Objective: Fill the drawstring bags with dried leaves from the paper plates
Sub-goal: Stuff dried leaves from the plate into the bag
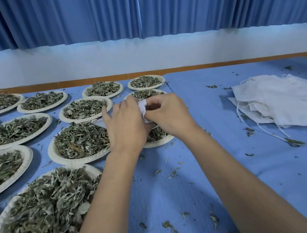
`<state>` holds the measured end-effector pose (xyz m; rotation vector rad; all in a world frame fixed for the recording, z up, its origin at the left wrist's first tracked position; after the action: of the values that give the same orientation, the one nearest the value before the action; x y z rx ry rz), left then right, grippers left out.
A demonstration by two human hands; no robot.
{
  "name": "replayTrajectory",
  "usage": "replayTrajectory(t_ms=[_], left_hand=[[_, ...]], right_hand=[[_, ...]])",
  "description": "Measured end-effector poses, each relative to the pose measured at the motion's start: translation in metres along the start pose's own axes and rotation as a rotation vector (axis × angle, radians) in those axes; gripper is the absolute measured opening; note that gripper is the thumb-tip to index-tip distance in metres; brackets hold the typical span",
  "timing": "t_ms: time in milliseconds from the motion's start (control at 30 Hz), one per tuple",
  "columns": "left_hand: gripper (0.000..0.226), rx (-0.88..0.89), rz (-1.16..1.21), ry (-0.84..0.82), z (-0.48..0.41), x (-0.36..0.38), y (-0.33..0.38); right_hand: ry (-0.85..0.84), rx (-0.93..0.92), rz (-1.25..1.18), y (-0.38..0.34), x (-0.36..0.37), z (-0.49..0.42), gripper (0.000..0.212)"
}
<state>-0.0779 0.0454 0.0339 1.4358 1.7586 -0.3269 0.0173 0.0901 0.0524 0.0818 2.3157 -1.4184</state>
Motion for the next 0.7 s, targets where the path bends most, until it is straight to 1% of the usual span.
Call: replayTrajectory(t_ms=[67, 133, 200, 267, 333, 367, 433, 467, 500, 600, 700], left_hand=[[0.053, 0.072, -0.038, -0.009, 0.002, 0.002, 0.002], [0.055, 0.097, -0.045, -0.001, 0.003, 0.002, 0.003], [0.054, 0.067, -0.003, 0.013, 0.003, 0.001, 0.001], [0.05, -0.002, 0.079, 0.038, 0.001, -0.001, -0.003], [0.051, -0.064, 0.144, 0.066, 0.001, -0.004, -0.006], [0.053, -0.082, 0.165, 0.075, 0.001, -0.005, -0.007], [0.053, -0.096, 0.173, 0.079, 0.001, -0.005, -0.007], [0.051, -0.095, 0.164, 0.079, 0.001, -0.005, -0.006], [0.049, -0.087, 0.153, 0.082, 0.002, -0.004, -0.005], [0.041, -0.072, 0.155, 0.092, 0.003, -0.004, -0.006], [0.037, -0.069, 0.164, 0.077, 0.004, -0.003, -0.01]], right_hand=[[-0.011, -0.024, 0.031, 0.0, 0.0, 0.001, 0.019], [-0.022, -0.008, 0.021, 0.0, -0.001, 0.001, 0.017], [-0.045, 0.055, -0.052, 0.002, -0.002, 0.0, 0.02], [-0.076, 0.139, -0.18, 0.003, -0.002, -0.002, 0.02], [-0.066, 0.176, -0.257, 0.003, -0.003, -0.005, 0.021], [-0.035, 0.152, -0.242, 0.003, -0.005, -0.006, 0.022], [0.048, 0.046, -0.149, 0.001, -0.008, -0.007, 0.018], [0.063, 0.002, -0.12, -0.001, -0.008, -0.006, 0.016], [0.052, -0.023, -0.117, -0.003, -0.007, -0.004, 0.014], [-0.082, -0.043, -0.137, -0.008, 0.001, 0.001, 0.017], [-0.17, 0.026, -0.105, -0.006, 0.005, 0.0, 0.022]])
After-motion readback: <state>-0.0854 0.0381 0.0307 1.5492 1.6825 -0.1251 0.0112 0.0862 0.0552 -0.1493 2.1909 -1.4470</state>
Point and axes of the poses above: each hand's wrist, its own z-axis away from the middle knuckle, its own x-axis out of the palm, y = z × x, the point moved 4 cm from there along -z, towards the middle knuckle, and after that the axes turned 10 degrees about y, right-handed, at the moved point
